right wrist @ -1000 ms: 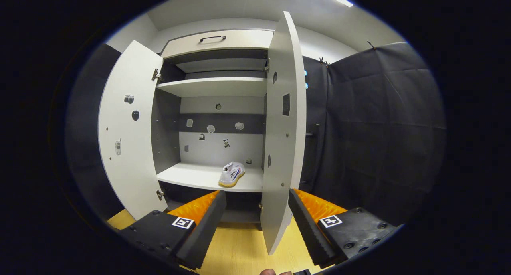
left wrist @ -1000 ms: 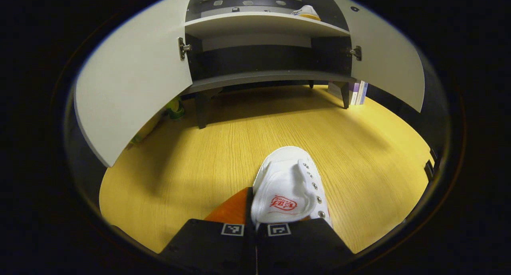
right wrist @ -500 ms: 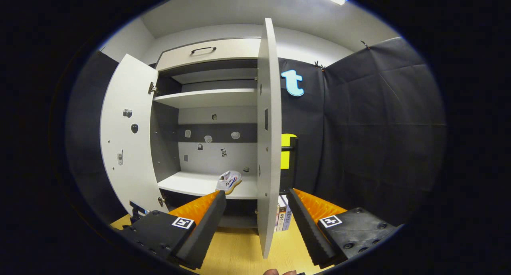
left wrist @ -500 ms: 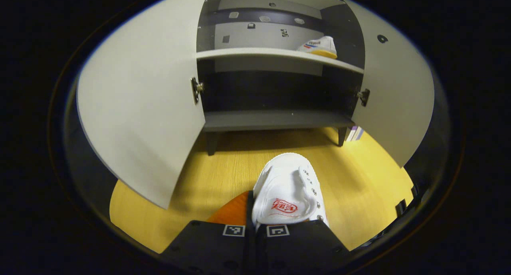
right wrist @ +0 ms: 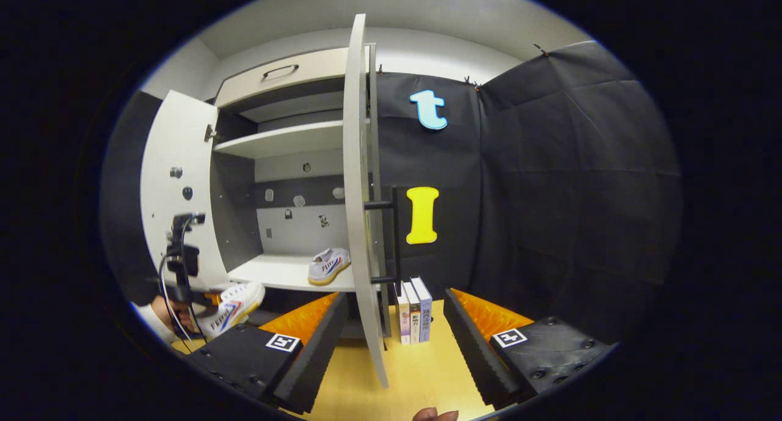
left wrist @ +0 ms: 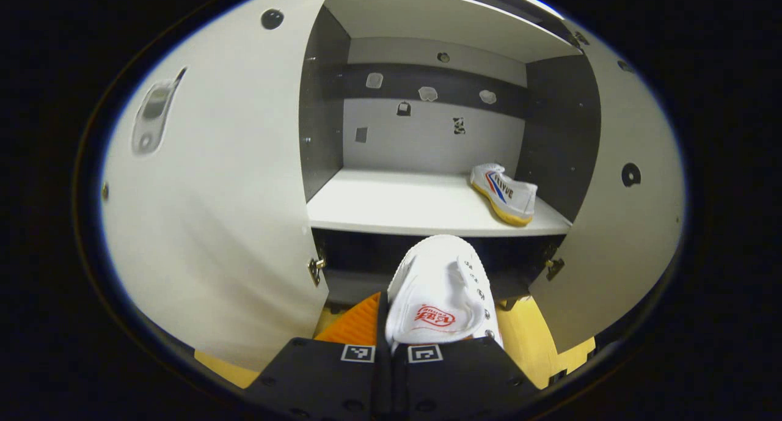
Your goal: Grab one shoe with the right hand and put it into the shoe cabinet, grab the other shoe with the left hand and put it into the shoe cabinet; then close the right door with the right hand and the left door with the left hand.
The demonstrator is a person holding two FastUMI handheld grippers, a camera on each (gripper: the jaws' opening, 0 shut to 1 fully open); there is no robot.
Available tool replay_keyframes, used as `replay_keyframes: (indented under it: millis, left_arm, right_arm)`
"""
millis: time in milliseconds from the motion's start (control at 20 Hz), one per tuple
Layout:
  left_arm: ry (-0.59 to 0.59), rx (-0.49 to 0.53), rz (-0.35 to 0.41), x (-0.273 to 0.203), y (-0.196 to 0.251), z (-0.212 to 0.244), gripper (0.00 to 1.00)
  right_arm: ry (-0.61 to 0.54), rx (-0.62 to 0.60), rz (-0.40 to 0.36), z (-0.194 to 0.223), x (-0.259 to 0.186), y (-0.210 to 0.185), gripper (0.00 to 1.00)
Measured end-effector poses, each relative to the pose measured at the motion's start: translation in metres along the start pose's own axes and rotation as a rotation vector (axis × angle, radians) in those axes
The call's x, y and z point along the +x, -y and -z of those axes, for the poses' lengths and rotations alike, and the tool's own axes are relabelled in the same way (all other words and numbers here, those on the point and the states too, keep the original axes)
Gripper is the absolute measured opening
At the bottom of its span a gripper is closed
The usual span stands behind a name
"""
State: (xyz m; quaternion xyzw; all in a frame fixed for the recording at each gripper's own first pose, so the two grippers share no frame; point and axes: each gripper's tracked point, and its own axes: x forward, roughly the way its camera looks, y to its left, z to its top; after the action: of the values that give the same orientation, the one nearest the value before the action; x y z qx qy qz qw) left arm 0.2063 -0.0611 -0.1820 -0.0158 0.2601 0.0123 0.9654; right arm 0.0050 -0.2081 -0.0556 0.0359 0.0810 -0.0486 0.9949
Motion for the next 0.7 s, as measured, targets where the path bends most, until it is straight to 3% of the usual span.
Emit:
replay_keyframes:
  millis: [200, 400, 700]
  left_arm:
    - [0.034, -0.039, -0.017, 0.025, 0.002, -0.065, 0.05]
    - [0.049, -0.014, -0.094, 0.070, -0.009, -0.121, 0.05]
    - [-0.058, 0.034, -0.176, 0.157, -0.013, -0.140, 0.05]
  right_arm:
    - [-0.022, 0.107, -0.008, 0.007, 0.005, 0.014, 0.99]
    - [-0.033, 0.055, 0.035, 0.019, 0.014, 0.047, 0.98]
    - [-0.050, 0.019, 0.042, 0.029, 0.024, 0.071, 0.98]
